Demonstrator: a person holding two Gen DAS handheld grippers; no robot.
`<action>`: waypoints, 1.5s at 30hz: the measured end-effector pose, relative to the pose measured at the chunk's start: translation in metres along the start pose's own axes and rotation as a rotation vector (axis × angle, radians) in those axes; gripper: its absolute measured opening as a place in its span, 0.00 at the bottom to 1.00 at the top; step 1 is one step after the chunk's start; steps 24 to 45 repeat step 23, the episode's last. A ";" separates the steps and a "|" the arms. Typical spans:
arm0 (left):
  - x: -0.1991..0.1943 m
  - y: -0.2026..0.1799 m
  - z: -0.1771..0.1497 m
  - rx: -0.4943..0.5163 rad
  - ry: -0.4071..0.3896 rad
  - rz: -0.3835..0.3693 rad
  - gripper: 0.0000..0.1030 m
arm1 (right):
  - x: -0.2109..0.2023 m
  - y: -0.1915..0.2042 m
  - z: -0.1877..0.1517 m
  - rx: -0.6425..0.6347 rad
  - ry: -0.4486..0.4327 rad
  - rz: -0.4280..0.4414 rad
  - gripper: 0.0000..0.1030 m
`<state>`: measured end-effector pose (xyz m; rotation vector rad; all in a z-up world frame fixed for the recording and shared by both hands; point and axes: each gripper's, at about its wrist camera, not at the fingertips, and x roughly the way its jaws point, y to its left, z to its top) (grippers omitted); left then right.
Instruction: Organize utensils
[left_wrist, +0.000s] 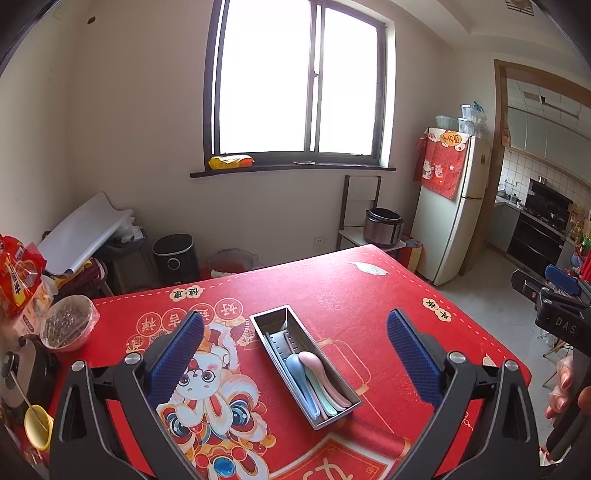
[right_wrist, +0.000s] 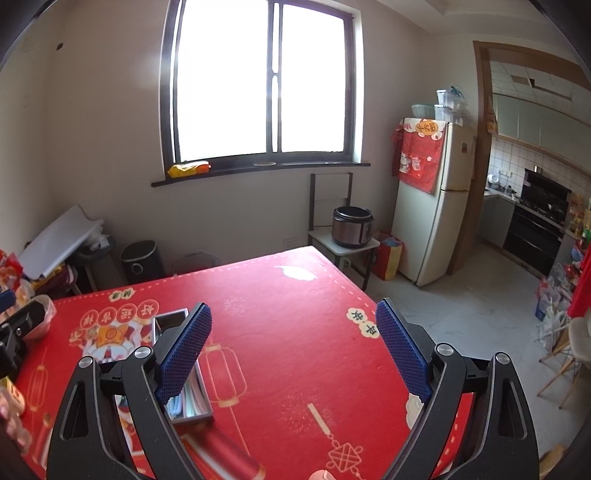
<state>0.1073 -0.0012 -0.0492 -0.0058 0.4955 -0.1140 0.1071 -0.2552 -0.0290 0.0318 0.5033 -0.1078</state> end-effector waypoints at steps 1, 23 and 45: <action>0.000 0.000 0.000 0.000 -0.001 0.001 0.94 | 0.000 0.000 0.000 -0.001 0.000 -0.001 0.85; 0.011 0.002 0.001 -0.025 0.012 0.009 0.94 | 0.009 -0.002 0.000 0.007 0.008 -0.007 0.85; 0.011 0.002 0.001 -0.025 0.012 0.009 0.94 | 0.009 -0.002 0.000 0.007 0.008 -0.007 0.85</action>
